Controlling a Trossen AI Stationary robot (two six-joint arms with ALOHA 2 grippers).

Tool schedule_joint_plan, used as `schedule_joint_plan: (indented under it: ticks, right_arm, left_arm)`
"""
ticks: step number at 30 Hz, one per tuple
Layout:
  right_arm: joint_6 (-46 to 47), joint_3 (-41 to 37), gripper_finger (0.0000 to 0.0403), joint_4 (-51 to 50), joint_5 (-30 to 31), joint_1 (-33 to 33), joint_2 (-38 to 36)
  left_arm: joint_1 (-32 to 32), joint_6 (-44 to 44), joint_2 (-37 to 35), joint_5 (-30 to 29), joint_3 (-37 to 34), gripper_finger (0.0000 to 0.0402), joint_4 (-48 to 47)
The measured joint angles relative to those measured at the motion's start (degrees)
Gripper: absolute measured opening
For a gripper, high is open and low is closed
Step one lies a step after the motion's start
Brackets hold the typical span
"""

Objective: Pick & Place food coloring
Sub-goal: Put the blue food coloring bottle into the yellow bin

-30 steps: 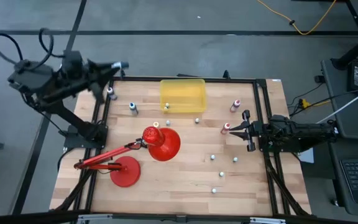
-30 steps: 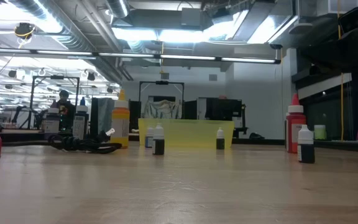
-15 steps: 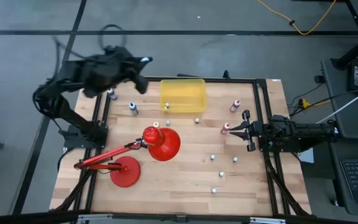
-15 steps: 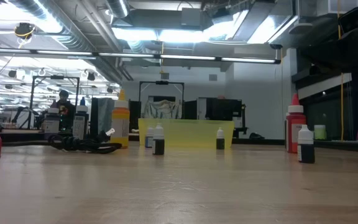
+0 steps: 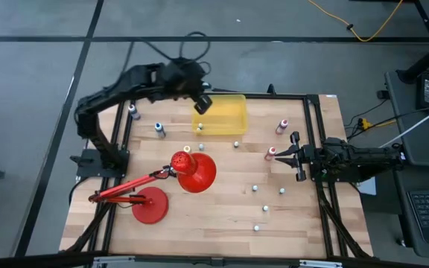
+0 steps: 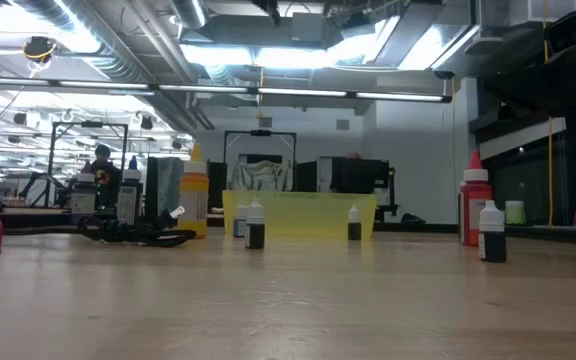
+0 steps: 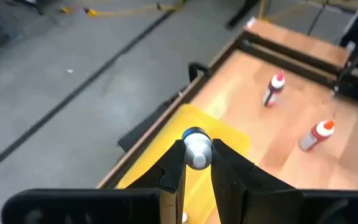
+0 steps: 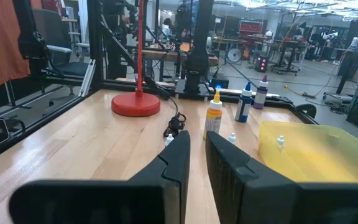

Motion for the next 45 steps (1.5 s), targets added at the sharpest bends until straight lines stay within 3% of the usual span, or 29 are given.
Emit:
schedule_joint_plan:
  ticks: [14,22,33,42,45]
  right_arm:
    - [0.00,0.01,0.0056,0.01,0.00,0.02,-0.02]
    - [0.00,0.02,0.0056,0.00,0.00,0.01,0.00]
    - [0.00,0.01,0.0056,0.01,0.00,0.02,-0.01]
    - [-0.02,0.00,0.0056,0.02,0.00,0.00,0.00]
    - [0.00,0.01,0.0056,0.02,0.00,0.01,-0.02]
  left_arm:
    - [4.87,7.20,10.60,10.93,0.00,0.0051,1.26]
    - [7.19,4.61,15.10,11.18,0.02,0.0051,0.20]
    - [10.82,0.41,22.71,10.94,-0.02,0.0051,-8.21]
    - [12.09,-3.21,26.28,11.74,-0.06,0.0051,-8.40]
    - [11.99,-5.22,26.26,11.05,-2.94,0.0051,-6.05]
